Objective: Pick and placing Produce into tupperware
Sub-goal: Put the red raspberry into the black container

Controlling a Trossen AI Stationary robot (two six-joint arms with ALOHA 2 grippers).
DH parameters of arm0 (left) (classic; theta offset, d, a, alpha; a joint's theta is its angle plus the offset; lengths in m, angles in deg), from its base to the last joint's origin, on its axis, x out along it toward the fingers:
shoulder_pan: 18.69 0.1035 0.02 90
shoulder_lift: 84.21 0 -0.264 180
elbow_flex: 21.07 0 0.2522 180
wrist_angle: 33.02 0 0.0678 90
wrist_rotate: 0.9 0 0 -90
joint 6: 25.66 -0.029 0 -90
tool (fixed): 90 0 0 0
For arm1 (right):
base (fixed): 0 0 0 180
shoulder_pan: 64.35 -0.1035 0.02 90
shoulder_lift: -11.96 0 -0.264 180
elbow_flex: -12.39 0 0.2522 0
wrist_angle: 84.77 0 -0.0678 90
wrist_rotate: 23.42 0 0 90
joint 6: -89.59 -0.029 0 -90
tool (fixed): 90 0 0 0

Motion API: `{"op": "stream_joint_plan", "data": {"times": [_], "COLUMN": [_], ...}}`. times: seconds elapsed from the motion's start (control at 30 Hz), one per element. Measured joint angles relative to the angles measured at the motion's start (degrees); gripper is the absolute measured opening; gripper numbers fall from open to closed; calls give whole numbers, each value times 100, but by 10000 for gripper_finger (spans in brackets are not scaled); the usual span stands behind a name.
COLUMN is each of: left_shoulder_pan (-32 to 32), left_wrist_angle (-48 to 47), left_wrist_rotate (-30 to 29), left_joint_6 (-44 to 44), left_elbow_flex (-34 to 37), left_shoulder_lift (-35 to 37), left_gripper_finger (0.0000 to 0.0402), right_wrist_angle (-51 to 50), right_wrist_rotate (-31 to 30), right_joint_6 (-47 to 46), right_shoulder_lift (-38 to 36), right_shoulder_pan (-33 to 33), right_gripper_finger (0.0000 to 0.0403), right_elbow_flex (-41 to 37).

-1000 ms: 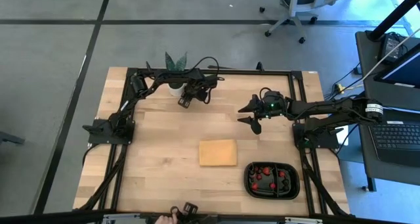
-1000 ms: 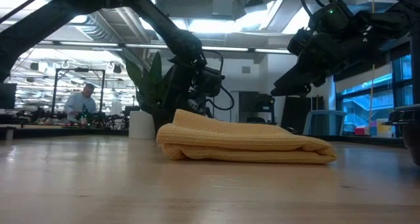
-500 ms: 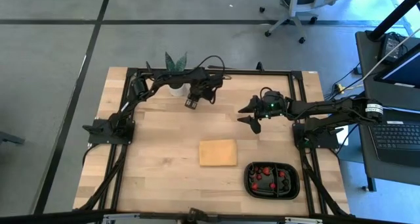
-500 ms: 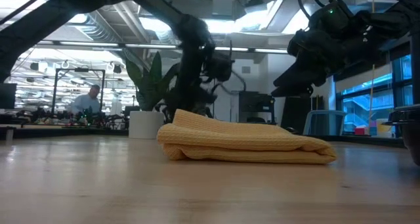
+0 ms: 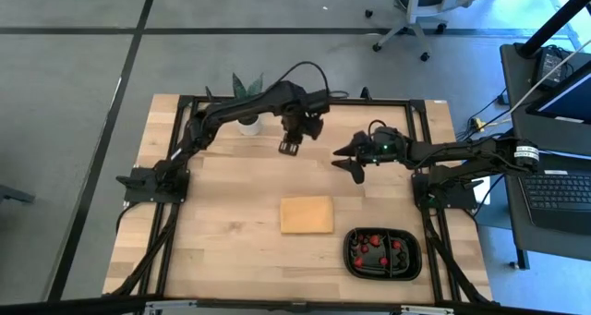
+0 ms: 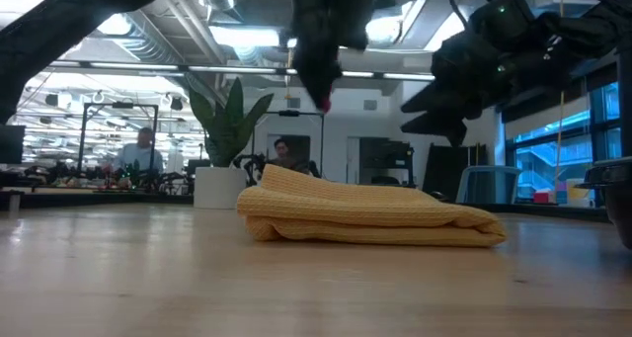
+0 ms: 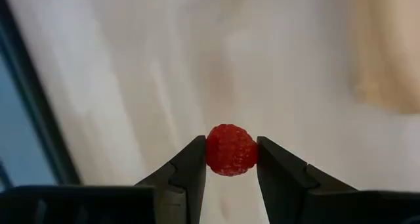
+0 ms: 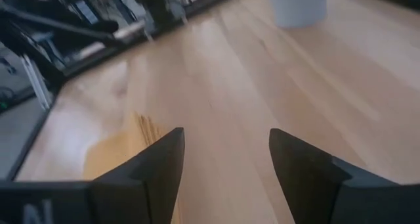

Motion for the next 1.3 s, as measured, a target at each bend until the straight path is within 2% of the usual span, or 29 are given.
{"op": "stream_joint_plan", "data": {"times": [0.07,0.2,0.47,0.6,0.8,0.97,1.17,1.3], "left_shoulder_pan": [-231,-700,-1404,-1339,-1050,-983,-1050,-1251], "left_wrist_angle": [-75,94,796,1223,1426,1725,1815,2080], "left_wrist_rotate": [115,21,-1218,-1185,-793,-744,-864,-1092], "left_joint_6": [102,209,229,176,357,313,346,102], "left_elbow_flex": [-228,-36,-28,-30,-23,27,475,754], "left_shoulder_lift": [21,353,639,749,796,798,850,850], "left_gripper_finger": [111,111,108,102,103,101,101,100], "right_wrist_angle": [223,612,1514,1947,1950,1982,2371,2670], "right_wrist_rotate": [0,0,2,15,17,6,-733,-781], "right_joint_6": [-106,-271,-497,-375,-246,-141,-80,-285], "right_shoulder_lift": [0,0,-2,-4,-4,-4,-4,-4], "right_shoulder_pan": [0,0,-219,-496,-788,-833,-827,-816], "right_gripper_finger": [225,225,225,225,225,225,225,225], "right_elbow_flex": [0,0,-2,0,0,0,0,0]}}
